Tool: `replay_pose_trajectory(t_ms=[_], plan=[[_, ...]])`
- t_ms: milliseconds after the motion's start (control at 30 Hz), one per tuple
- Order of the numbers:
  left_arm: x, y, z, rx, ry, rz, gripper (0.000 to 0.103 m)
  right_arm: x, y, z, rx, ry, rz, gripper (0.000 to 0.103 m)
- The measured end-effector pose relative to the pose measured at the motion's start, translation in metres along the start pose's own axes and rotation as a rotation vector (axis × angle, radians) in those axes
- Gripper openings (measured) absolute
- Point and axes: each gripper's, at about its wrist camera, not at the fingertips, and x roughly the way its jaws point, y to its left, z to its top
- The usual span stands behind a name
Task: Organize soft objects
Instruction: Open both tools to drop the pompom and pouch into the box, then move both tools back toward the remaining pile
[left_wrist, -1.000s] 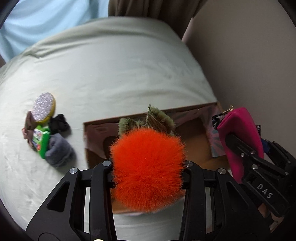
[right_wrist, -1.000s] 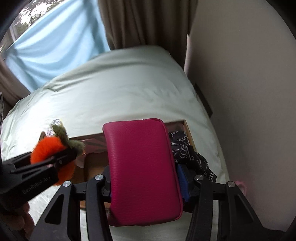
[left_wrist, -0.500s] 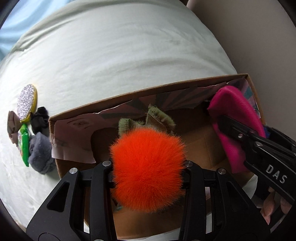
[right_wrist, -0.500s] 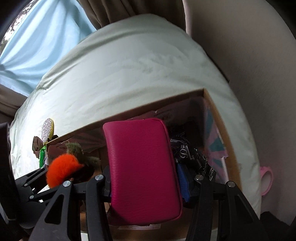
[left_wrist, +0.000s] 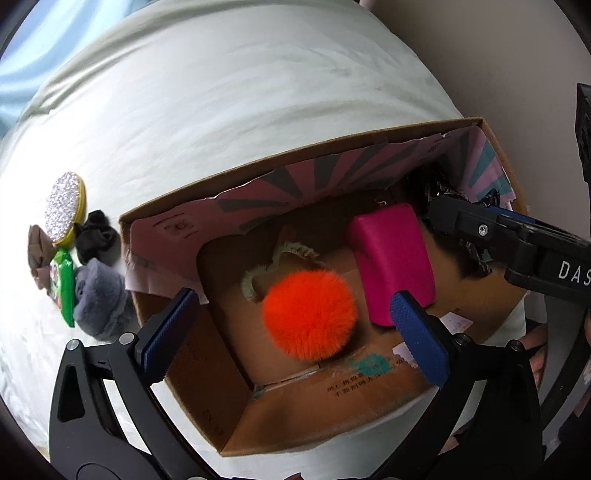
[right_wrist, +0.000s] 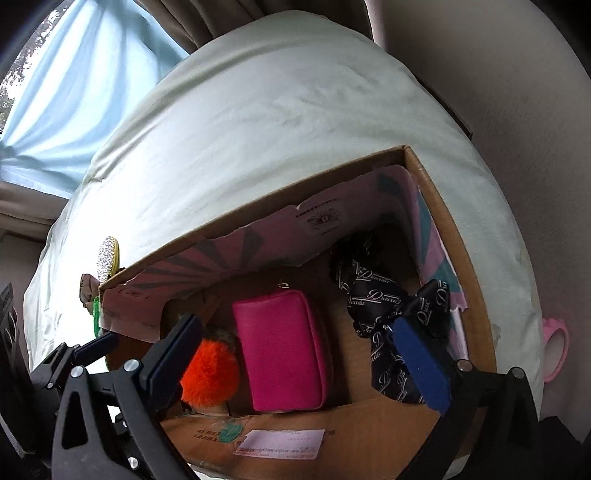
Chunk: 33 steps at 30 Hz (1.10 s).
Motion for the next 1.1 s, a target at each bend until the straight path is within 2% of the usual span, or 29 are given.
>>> replay_pose_trajectory(t_ms=[200, 500, 733, 933, 1100], plan=[[-0.025, 0.001, -0.005, -0.030, -0.040, -0.020, 0.103, -0.015, 0.005, -0.004, -0.016, -0.026, 0.003, 0.103], [-0.096, 0.006, -0.026, -0.048, -0.142, -0.011, 0.103, -0.072, 0.026, -0.023, -0.067, -0.085, 0.008, 0.103], [-0.167, 0.027, -0.049, -0.072, -0.253, -0.011, 0.103, -0.135, 0.072, -0.042, -0.175, -0.183, -0.026, 0.103], [-0.234, 0.063, -0.081, -0.126, -0.377, 0.001, 0.103, -0.182, 0.121, -0.061, -0.263, -0.284, -0.022, 0.103], [-0.289, 0.107, -0.120, -0.173, -0.479, 0.042, 0.103, -0.214, 0.172, -0.084, -0.344, -0.367, -0.019, 0.103]])
